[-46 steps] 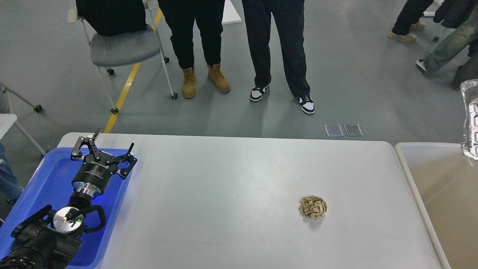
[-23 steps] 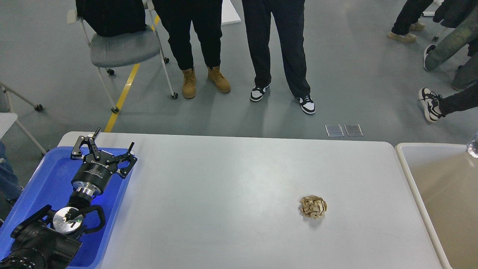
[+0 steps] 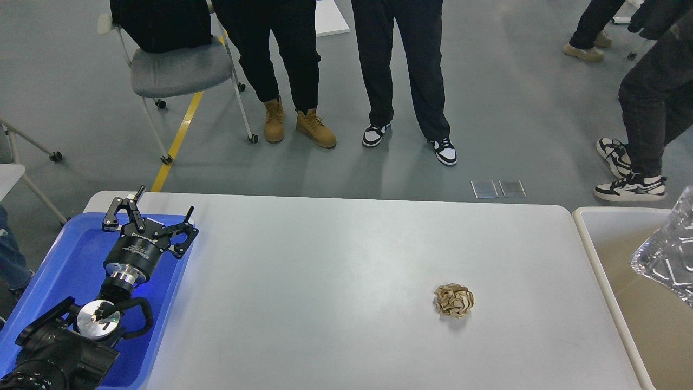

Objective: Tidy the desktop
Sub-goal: 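Lower the foil tray into the white bin and release it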

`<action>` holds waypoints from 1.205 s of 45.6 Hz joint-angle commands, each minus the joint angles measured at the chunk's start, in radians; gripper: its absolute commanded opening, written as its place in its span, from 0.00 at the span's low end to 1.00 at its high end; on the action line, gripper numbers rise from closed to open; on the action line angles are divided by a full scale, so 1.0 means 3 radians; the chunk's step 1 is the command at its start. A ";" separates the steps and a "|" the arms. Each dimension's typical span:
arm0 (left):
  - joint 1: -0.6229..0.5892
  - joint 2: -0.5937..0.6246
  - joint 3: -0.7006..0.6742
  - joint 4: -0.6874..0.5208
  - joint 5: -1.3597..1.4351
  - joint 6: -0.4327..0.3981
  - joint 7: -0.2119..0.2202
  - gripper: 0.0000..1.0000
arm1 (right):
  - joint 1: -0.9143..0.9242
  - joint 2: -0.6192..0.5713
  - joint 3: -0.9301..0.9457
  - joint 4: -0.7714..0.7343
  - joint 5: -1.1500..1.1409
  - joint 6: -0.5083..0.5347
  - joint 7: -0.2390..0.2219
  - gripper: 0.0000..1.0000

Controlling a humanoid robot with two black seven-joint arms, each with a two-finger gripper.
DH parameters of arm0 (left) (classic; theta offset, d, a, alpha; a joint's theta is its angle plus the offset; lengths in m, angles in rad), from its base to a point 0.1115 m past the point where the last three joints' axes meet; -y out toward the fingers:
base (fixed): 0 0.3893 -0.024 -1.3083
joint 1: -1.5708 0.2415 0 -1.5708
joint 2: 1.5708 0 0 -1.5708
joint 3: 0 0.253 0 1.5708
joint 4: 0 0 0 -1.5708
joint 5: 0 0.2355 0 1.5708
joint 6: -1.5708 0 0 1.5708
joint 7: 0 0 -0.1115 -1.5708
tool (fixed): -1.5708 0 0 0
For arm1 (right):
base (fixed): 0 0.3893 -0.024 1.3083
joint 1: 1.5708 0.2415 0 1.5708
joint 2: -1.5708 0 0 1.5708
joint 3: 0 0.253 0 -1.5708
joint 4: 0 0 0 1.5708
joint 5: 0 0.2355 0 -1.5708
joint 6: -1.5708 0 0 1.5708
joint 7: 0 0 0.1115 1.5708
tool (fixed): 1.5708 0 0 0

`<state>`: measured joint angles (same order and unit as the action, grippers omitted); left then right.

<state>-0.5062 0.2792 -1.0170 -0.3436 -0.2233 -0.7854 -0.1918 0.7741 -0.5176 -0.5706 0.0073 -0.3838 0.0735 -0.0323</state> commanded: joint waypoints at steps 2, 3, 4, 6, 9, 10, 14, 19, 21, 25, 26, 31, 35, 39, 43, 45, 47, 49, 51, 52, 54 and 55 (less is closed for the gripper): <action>0.0000 0.0000 0.0000 0.0000 -0.0002 0.0000 0.0000 1.00 | -0.0428 0.0242 0.0255 -0.0081 0.0062 -0.0204 -0.0005 0.00; 0.0000 0.0000 0.0000 0.0000 -0.0002 0.0000 0.0000 1.00 | -0.0438 0.0247 0.0266 -0.0081 0.0057 -0.0204 -0.0005 0.00; 0.0000 0.0000 -0.0005 0.0000 -0.0002 0.0000 0.0000 1.00 | -0.0443 0.0258 0.0271 -0.0076 0.0062 -0.0209 -0.0005 0.00; 0.0000 0.0000 -0.0005 0.0000 -0.0002 0.0000 0.0000 1.00 | -0.0453 0.0268 0.0271 -0.0076 0.0062 -0.0209 -0.0005 0.00; 0.0000 0.0000 -0.0005 0.0000 -0.0002 0.0000 0.0000 1.00 | -0.0458 0.0273 0.0276 -0.0076 0.0062 -0.0214 -0.0005 0.00; 0.0000 0.0000 -0.0005 0.0000 -0.0002 0.0000 0.0000 1.00 | -0.0458 0.0273 0.0281 -0.0076 0.0062 -0.0214 -0.0005 0.00; 0.0000 0.0000 -0.0005 0.0000 -0.0002 0.0000 0.0000 1.00 | -0.0458 0.0268 0.0428 -0.0076 0.0062 -0.0214 -0.0005 0.33; 0.0000 0.0000 -0.0005 0.0000 -0.0002 0.0000 0.0000 1.00 | -0.0453 0.0243 0.0598 -0.0076 0.0062 -0.0158 -0.0005 0.66; 0.0000 0.0000 -0.0005 0.0000 -0.0002 0.0000 0.0000 1.00 | -0.0453 0.0222 0.0608 -0.0076 0.0062 -0.0143 -0.0005 1.00; 0.0000 0.0000 0.0000 0.0000 -0.0002 0.0000 0.0000 1.00 | -0.0448 0.0176 0.0618 -0.0076 0.0062 -0.0138 0.0000 1.00; 0.0000 0.0000 -0.0005 0.0000 -0.0002 0.0000 0.0000 1.00 | -0.0448 0.0176 0.0624 -0.0076 0.0062 -0.0138 0.0000 1.00; 0.0000 0.0000 -0.0005 0.0000 -0.0002 0.0000 0.0000 1.00 | -0.0438 0.0171 0.0624 -0.0076 0.0062 -0.0143 0.0010 1.00; 0.0000 0.0000 -0.0005 0.0000 -0.0002 0.0000 0.0000 1.00 | -0.0423 0.0176 0.0644 -0.0076 0.0062 -0.0143 0.0015 1.00; 0.0000 0.0000 -0.0005 0.0000 -0.0002 0.0000 0.0000 1.00 | -0.0402 0.0176 0.0644 -0.0076 0.0062 -0.0148 0.0021 1.00; 0.0000 0.0000 0.0000 0.0000 -0.0002 0.0000 0.0000 1.00 | -0.0341 0.0201 0.0649 -0.0070 0.0062 -0.0153 0.0021 1.00; 0.0000 0.0000 -0.0005 0.0000 -0.0002 0.0000 0.0000 1.00 | -0.0280 0.0202 0.0649 -0.0065 0.0062 -0.0143 0.0021 1.00; 0.0000 0.0000 0.0000 0.0000 0.0003 0.0000 0.0000 1.00 | -0.0213 0.0196 0.0644 -0.0045 0.0062 -0.0143 0.0021 1.00; -0.0005 0.0000 0.0000 0.0000 0.0003 0.0000 0.0000 1.00 | -0.0162 0.0196 0.0644 -0.0030 0.0067 -0.0138 0.0021 1.00; -0.0005 0.0000 0.0000 0.0000 0.0003 0.0000 0.0000 1.00 | -0.0116 0.0196 0.0644 0.0016 0.0062 -0.0133 0.0016 1.00; -0.0005 0.0000 0.0000 0.0000 0.0003 0.0000 0.0000 1.00 | -0.0096 0.0181 0.0644 0.0052 0.0062 -0.0122 0.0015 1.00; -0.0005 0.0000 0.0000 0.0000 0.0003 0.0000 0.0000 1.00 | -0.0034 0.0156 0.0634 0.0108 0.0062 -0.0046 0.0010 1.00; -0.0005 0.0000 0.0000 0.0000 0.0003 0.0000 0.0000 1.00 | 0.0001 0.0145 0.0629 0.0114 0.0062 0.0005 0.0010 1.00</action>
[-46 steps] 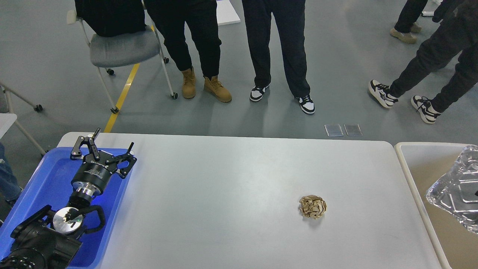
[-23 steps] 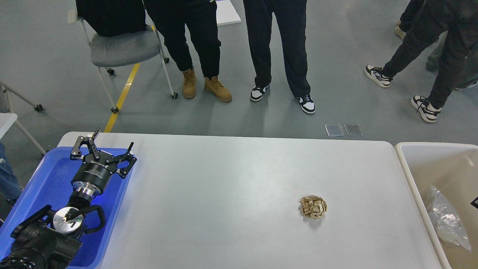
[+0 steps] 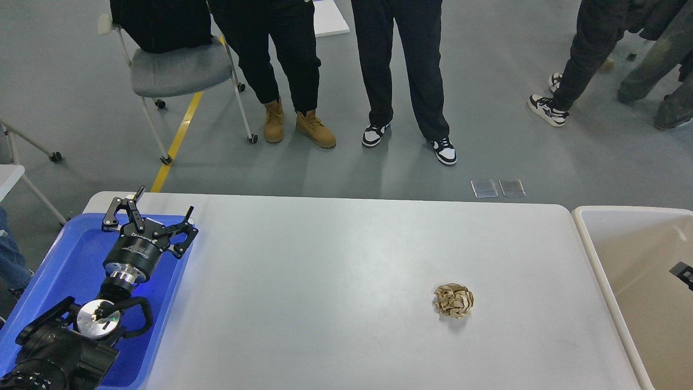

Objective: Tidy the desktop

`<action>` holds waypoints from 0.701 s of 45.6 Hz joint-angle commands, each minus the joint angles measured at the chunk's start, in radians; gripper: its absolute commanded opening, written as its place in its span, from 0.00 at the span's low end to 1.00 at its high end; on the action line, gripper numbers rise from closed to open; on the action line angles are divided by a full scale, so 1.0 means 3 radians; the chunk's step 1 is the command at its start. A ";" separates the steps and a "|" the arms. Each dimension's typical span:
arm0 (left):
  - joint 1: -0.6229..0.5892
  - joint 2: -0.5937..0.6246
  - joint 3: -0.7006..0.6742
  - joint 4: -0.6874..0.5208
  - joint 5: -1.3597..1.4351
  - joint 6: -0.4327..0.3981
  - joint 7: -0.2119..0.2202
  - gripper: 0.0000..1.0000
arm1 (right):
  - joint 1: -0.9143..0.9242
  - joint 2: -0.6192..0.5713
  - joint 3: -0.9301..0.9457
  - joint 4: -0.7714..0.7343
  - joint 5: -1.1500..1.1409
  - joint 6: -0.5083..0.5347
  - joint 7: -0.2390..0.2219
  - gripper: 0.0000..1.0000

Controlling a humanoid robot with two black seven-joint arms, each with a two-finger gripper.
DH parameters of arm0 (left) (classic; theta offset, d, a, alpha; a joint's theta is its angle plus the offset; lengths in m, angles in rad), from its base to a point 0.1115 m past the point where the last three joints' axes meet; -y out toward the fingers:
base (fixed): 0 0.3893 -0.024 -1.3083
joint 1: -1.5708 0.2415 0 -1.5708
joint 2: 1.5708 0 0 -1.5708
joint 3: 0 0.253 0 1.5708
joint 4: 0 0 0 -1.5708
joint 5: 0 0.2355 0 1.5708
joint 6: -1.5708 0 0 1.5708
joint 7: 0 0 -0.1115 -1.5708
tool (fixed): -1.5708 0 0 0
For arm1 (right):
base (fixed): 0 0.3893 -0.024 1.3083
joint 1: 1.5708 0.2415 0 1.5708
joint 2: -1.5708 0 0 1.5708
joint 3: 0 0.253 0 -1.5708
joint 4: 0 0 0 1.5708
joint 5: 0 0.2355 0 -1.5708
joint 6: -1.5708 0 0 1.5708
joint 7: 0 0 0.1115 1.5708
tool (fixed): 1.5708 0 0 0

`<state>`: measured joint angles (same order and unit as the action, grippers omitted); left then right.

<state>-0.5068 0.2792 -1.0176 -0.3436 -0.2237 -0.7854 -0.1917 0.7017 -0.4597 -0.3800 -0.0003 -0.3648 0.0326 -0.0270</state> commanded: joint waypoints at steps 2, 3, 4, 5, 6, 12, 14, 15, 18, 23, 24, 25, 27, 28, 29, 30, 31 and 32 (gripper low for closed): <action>-0.0003 0.0000 0.0002 0.0000 0.0004 0.0000 0.0000 1.00 | 0.0314 -0.0088 -0.0007 0.0144 -0.0001 0.0264 -0.0007 1.00; -0.0003 0.0000 0.0002 0.0000 0.0004 0.0000 0.0000 1.00 | 0.0355 -0.0104 -0.0012 0.0144 -0.0001 0.0325 -0.0007 1.00; -0.0003 -0.0005 0.0002 0.0000 0.0004 0.0000 0.0000 1.00 | 0.0381 -0.0114 -0.0012 0.0144 -0.0006 0.0376 -0.0007 1.00; 0.0002 0.0000 0.0002 0.0000 0.0004 0.0000 0.0000 1.00 | 0.0417 -0.0119 -0.0017 0.0144 -0.0006 0.0417 -0.0007 1.00; -0.0003 0.0000 0.0002 0.0000 0.0004 0.0000 0.0000 1.00 | 0.0457 -0.0124 -0.0022 0.0144 -0.0006 0.0458 -0.0007 1.00; -0.0003 0.0000 0.0002 0.0000 0.0004 0.0000 0.0000 1.00 | 0.0672 -0.0196 -0.0088 0.0180 -0.0016 0.0556 -0.0002 1.00; -0.0003 0.0000 0.0002 0.0000 0.0004 0.0000 0.0000 1.00 | 0.0749 -0.0242 -0.0094 0.0241 -0.0016 0.0571 -0.0002 1.00; -0.0003 0.0000 0.0002 0.0000 0.0004 0.0000 0.0000 1.00 | 0.0795 -0.0267 -0.0094 0.0292 -0.0021 0.0581 -0.0002 1.00; -0.0003 0.0000 0.0002 0.0000 0.0004 0.0000 0.0000 1.00 | 0.0963 -0.0364 -0.0094 0.0532 -0.0042 0.0592 -0.0007 1.00; -0.0003 0.0000 0.0002 0.0000 0.0004 0.0000 0.0000 1.00 | 0.1209 -0.0650 -0.0093 0.1150 -0.0067 0.0571 -0.0022 1.00; -0.0003 0.0000 0.0002 0.0000 0.0004 0.0000 0.0000 1.00 | 0.1265 -0.0707 -0.0094 0.1303 -0.0072 0.0566 -0.0023 1.00; -0.0003 0.0000 0.0002 0.0000 0.0004 0.0000 0.0000 1.00 | 0.1321 -0.0763 -0.0099 0.1457 -0.0083 0.0566 -0.0033 1.00; -0.0003 0.0000 0.0002 0.0000 0.0004 0.0000 0.0000 1.00 | 0.1454 -0.0875 -0.0129 0.1759 -0.0133 0.0561 -0.0043 1.00; -0.0003 0.0000 0.0002 0.0000 0.0004 0.0000 0.0000 1.00 | 0.1521 -0.0932 -0.0160 0.1897 -0.0174 0.0561 -0.0043 1.00; -0.0003 0.0000 0.0002 0.0000 0.0004 0.0000 0.0000 1.00 | 0.1592 -0.0978 -0.0195 0.2035 -0.0220 0.0556 -0.0043 1.00; -0.0003 0.0000 0.0002 0.0000 0.0004 0.0000 0.0000 1.00 | 0.1659 -0.1024 -0.0236 0.2168 -0.0256 0.0541 -0.0043 1.00; -0.0003 0.0000 0.0002 0.0000 0.0004 0.0000 0.0000 1.00 | 0.1725 -0.1065 -0.0282 0.2285 -0.0287 0.0541 -0.0043 1.00; -0.0003 0.0000 0.0002 0.0000 0.0004 0.0000 0.0000 1.00 | 0.1797 -0.1095 -0.0328 0.2398 -0.0312 0.0530 -0.0043 1.00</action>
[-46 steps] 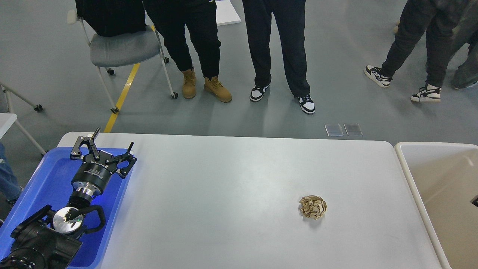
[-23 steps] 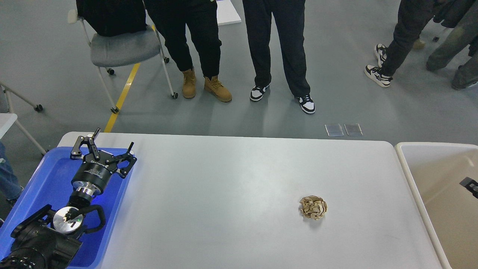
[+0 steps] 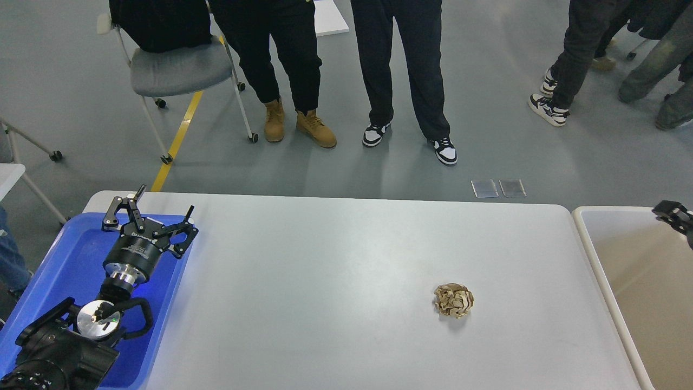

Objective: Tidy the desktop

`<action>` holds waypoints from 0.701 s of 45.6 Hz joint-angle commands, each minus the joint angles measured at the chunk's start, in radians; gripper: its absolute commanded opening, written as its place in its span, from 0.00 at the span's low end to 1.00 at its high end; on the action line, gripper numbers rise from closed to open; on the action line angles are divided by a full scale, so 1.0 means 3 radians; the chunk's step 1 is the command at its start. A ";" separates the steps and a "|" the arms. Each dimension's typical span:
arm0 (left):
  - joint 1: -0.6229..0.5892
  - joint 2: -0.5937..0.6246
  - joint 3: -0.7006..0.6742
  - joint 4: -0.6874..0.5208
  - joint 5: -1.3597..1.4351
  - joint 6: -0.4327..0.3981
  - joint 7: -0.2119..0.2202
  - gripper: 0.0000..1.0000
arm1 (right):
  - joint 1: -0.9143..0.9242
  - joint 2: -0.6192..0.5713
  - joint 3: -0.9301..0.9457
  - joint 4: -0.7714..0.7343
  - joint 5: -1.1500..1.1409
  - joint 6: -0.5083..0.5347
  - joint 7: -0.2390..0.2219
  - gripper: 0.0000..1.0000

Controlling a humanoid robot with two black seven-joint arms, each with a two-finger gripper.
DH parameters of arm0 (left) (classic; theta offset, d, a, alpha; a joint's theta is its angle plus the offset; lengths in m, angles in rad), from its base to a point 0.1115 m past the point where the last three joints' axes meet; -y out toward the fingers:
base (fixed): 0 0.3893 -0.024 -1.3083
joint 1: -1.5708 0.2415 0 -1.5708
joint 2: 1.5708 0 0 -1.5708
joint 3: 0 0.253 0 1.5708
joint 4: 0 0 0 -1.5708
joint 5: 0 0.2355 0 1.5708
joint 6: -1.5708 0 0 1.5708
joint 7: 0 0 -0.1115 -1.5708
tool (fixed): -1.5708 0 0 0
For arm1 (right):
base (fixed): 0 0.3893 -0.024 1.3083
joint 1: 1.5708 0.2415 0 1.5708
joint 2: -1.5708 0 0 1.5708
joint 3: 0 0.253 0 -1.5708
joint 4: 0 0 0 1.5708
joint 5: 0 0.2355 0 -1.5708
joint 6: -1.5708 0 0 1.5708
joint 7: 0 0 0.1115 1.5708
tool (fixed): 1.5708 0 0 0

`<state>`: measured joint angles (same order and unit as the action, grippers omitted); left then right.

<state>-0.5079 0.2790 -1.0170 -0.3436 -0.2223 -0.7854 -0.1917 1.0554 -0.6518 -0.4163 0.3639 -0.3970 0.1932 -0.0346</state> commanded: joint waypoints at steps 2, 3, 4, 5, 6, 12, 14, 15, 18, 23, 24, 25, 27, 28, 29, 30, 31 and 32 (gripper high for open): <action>0.0000 0.0001 0.0000 0.0000 0.0000 0.0000 0.0000 1.00 | 0.0761 -0.0512 -0.0284 0.1378 -0.0216 -0.0020 -0.0018 1.00; 0.0000 0.0001 0.0000 0.0000 0.0000 0.0000 0.0000 1.00 | 0.0828 -0.0537 -0.0320 0.1470 -0.0216 -0.0020 -0.0018 1.00; 0.0000 0.0001 0.0000 0.0000 0.0000 0.0000 0.0000 1.00 | 0.0884 -0.0568 -0.0356 0.1542 -0.0216 -0.0020 -0.0023 1.00; 0.0000 0.0001 0.0000 0.0000 0.0000 0.0000 0.0000 1.00 | 0.0945 -0.0598 -0.0391 0.1614 -0.0216 -0.0020 -0.0018 1.00; 0.0000 0.0001 0.0000 0.0000 0.0000 0.0000 0.0000 1.00 | 0.1002 -0.0629 -0.0437 0.1665 -0.0216 -0.0020 -0.0018 1.00; 0.0000 0.0001 0.0000 0.0000 0.0000 0.0000 0.0000 1.00 | 0.1313 -0.0640 -0.0759 0.1844 -0.0216 -0.0020 -0.0018 1.00; 0.0000 0.0001 0.0000 0.0000 0.0000 0.0000 0.0000 1.00 | 0.1411 -0.0630 -0.0851 0.1895 -0.0206 -0.0015 -0.0018 1.00; 0.0000 0.0001 0.0000 0.0000 0.0000 0.0000 0.0000 1.00 | 0.1467 -0.0624 -0.0897 0.1926 -0.0205 -0.0005 -0.0018 1.00; 0.0000 -0.0004 0.0000 0.0000 0.0000 0.0000 0.0000 1.00 | 0.1615 -0.0619 -0.1030 0.2059 -0.0205 -0.0005 -0.0013 1.00; 0.0000 0.0001 0.0000 0.0000 0.0000 0.0000 0.0000 1.00 | 0.1988 -0.0553 -0.1327 0.2412 -0.0175 -0.0005 -0.0013 1.00; 0.0006 0.0001 0.0000 0.0000 0.0000 0.0000 0.0000 1.00 | 0.2045 -0.0533 -0.1383 0.2458 -0.0170 -0.0005 -0.0013 1.00; 0.0006 0.0001 0.0000 0.0000 0.0000 0.0000 0.0000 1.00 | 0.2096 -0.0507 -0.1444 0.2499 -0.0165 -0.0005 -0.0013 1.00; 0.0001 0.0001 0.0000 0.0000 0.0000 0.0000 0.0005 1.00 | 0.2203 -0.0456 -0.1562 0.2575 -0.0160 -0.0015 -0.0013 1.00; 0.0000 0.0001 0.0000 0.0000 0.0000 0.0000 0.0005 1.00 | 0.2249 -0.0440 -0.1618 0.2611 -0.0154 -0.0020 -0.0013 1.00; 0.0000 0.0001 0.0000 0.0000 0.0000 0.0000 0.0000 1.00 | 0.2300 -0.0420 -0.1670 0.2647 -0.0154 -0.0020 -0.0008 1.00; 0.0000 0.0001 0.0000 0.0000 0.0000 0.0000 0.0005 1.00 | 0.2346 -0.0400 -0.1716 0.2688 -0.0154 -0.0015 -0.0007 1.00; 0.0000 -0.0004 0.0000 0.0000 0.0005 0.0000 0.0000 1.00 | 0.2392 -0.0384 -0.1751 0.2724 -0.0154 -0.0015 -0.0002 1.00; 0.0000 0.0001 0.0000 0.0000 0.0000 0.0000 0.0005 1.00 | 0.2449 -0.0364 -0.1797 0.2759 -0.0149 -0.0010 -0.0002 1.00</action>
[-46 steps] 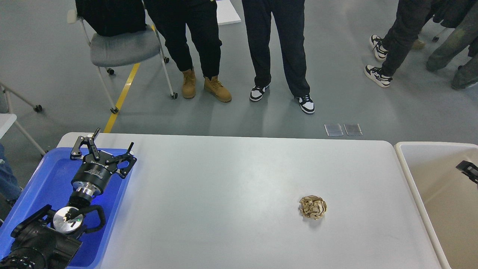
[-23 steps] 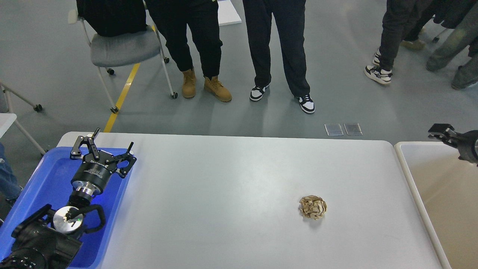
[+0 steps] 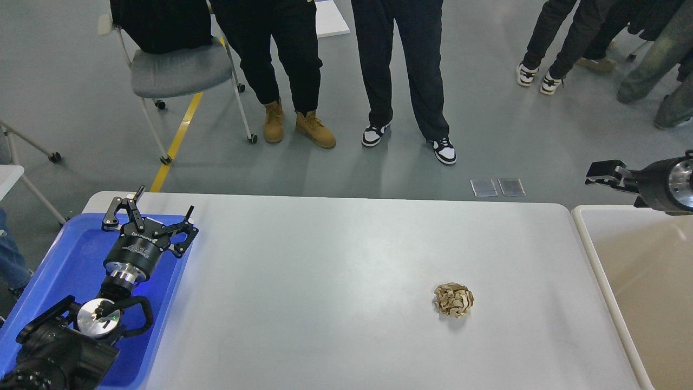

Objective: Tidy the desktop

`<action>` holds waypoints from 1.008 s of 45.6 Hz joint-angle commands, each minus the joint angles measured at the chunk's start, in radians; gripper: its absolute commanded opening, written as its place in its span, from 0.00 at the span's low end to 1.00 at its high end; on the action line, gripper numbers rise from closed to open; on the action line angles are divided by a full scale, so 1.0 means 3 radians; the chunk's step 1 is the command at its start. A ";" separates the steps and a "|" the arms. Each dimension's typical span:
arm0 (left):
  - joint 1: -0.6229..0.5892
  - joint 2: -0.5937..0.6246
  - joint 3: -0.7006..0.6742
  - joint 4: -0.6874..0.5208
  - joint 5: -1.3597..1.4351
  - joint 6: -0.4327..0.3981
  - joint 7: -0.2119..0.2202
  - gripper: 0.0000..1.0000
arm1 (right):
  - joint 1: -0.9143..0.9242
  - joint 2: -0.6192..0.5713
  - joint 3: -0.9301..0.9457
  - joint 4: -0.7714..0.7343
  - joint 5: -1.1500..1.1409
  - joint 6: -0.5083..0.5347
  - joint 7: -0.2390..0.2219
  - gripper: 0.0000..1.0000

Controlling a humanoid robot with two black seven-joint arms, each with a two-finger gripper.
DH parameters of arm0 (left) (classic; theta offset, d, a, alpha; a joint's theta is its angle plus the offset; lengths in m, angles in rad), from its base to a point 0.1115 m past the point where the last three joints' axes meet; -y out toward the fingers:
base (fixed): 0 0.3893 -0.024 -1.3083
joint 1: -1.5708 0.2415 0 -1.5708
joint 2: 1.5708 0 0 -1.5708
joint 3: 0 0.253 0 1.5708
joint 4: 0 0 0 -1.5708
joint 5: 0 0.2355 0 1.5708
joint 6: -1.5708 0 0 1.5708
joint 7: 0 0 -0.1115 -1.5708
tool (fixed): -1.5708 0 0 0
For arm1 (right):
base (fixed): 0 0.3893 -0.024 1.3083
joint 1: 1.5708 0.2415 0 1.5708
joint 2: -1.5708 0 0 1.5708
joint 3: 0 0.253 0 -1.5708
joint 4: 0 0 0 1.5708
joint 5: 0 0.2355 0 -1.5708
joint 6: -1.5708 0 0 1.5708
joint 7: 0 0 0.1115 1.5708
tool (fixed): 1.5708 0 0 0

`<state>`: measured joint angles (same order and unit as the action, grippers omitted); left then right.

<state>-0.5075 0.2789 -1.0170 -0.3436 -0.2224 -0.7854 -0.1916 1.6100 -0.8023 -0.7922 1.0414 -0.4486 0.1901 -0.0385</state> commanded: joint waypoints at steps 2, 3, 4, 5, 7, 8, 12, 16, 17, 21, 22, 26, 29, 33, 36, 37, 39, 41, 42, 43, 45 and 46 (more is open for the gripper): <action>-0.0001 0.0001 0.0000 0.0000 0.0000 0.0000 -0.0001 1.00 | 0.0682 0.0179 -0.0616 0.0583 0.0023 0.0005 0.0021 1.00; -0.0001 0.0001 0.0000 0.0000 0.0000 0.0000 -0.0001 1.00 | 0.0723 0.0204 -0.0652 0.0619 0.0023 0.0005 0.0021 1.00; -0.0001 0.0001 0.0000 0.0000 0.0000 0.0000 -0.0001 1.00 | 0.0769 0.0230 -0.0698 0.0665 0.0023 0.0010 0.0026 1.00; -0.0001 0.0001 0.0000 0.0000 0.0000 0.0000 -0.0001 1.00 | 0.0815 0.0265 -0.0754 0.0706 0.0033 0.0011 0.0026 1.00; -0.0001 0.0001 0.0000 0.0000 0.0000 0.0000 0.0004 1.00 | 0.0917 0.0347 -0.0856 0.0803 0.0068 0.0011 0.0031 1.00; 0.0004 -0.0004 0.0000 0.0000 0.0000 0.0000 -0.0001 1.00 | 0.0963 0.0388 -0.0918 0.0849 0.0104 0.0016 0.0036 1.00; 0.0004 0.0001 0.0000 0.0000 0.0000 0.0000 0.0004 1.00 | 0.1193 0.0664 -0.1250 0.1105 0.0411 0.0016 0.0052 1.00; 0.0004 0.0001 0.0000 0.0000 0.0005 0.0000 0.0004 1.00 | 0.1342 0.0874 -0.1439 0.1289 0.0636 0.0016 0.0103 1.00; 0.0004 0.0001 0.0000 0.0000 0.0000 0.0000 -0.0001 1.00 | 0.1357 0.0905 -0.1450 0.1325 0.0651 0.0016 0.0123 1.00; 0.0004 0.0001 0.0000 0.0000 0.0000 0.0000 -0.0001 1.00 | 0.1378 0.0946 -0.1460 0.1437 0.0692 0.0026 0.0149 1.00; 0.0004 0.0001 0.0000 0.0000 0.0000 0.0000 0.0004 1.00 | 0.1383 0.0956 -0.1465 0.1463 0.0692 0.0026 0.0149 1.00; 0.0004 0.0001 0.0000 0.0000 0.0000 0.0000 -0.0001 1.00 | 0.1470 0.1017 -0.1470 0.1560 0.0698 0.0031 0.0154 1.00; 0.0004 0.0001 0.0000 0.0000 0.0000 0.0000 0.0004 1.00 | 0.1526 0.1018 -0.1470 0.1606 0.0698 0.0051 0.0154 1.00; 0.0004 0.0001 0.0000 0.0000 0.0005 0.0000 0.0004 1.00 | 0.1623 0.1033 -0.1481 0.1647 0.0698 0.0092 0.0149 1.00; -0.0001 -0.0004 0.0000 0.0000 0.0005 0.0000 0.0004 1.00 | 0.1710 0.1043 -0.1486 0.1673 0.0693 0.0169 0.0154 1.00; -0.0001 0.0001 0.0000 0.0000 0.0005 0.0000 0.0004 1.00 | 0.1746 0.1048 -0.1486 0.1683 0.0692 0.0210 0.0154 1.00; -0.0001 -0.0004 0.0000 -0.0005 0.0005 0.0000 0.0004 1.00 | 0.1817 0.1079 -0.1491 0.1703 0.0692 0.0296 0.0149 1.00; -0.0001 -0.0004 0.0000 0.0000 0.0005 0.0000 0.0004 1.00 | 0.1894 0.1120 -0.1496 0.1709 0.0692 0.0378 0.0154 1.00; -0.0001 0.0001 0.0000 0.0000 0.0005 0.0000 0.0004 1.00 | 0.1930 0.1130 -0.1496 0.1714 0.0692 0.0424 0.0154 1.00; 0.0004 -0.0004 0.0000 0.0000 0.0005 0.0000 0.0004 1.00 | 0.1965 0.1145 -0.1496 0.1719 0.0692 0.0460 0.0154 1.00; 0.0004 -0.0004 0.0000 0.0000 0.0005 0.0000 0.0004 1.00 | 0.2027 0.1166 -0.1501 0.1754 0.0687 0.0511 0.0149 1.00; 0.0004 -0.0004 0.0000 0.0000 0.0005 0.0000 0.0004 1.00 | 0.2052 0.1171 -0.1501 0.1775 0.0687 0.0527 0.0149 1.00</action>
<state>-0.5072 0.2785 -1.0170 -0.3437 -0.2212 -0.7854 -0.1901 2.1270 -0.4885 -1.2297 1.5285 -0.2470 0.2651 0.0057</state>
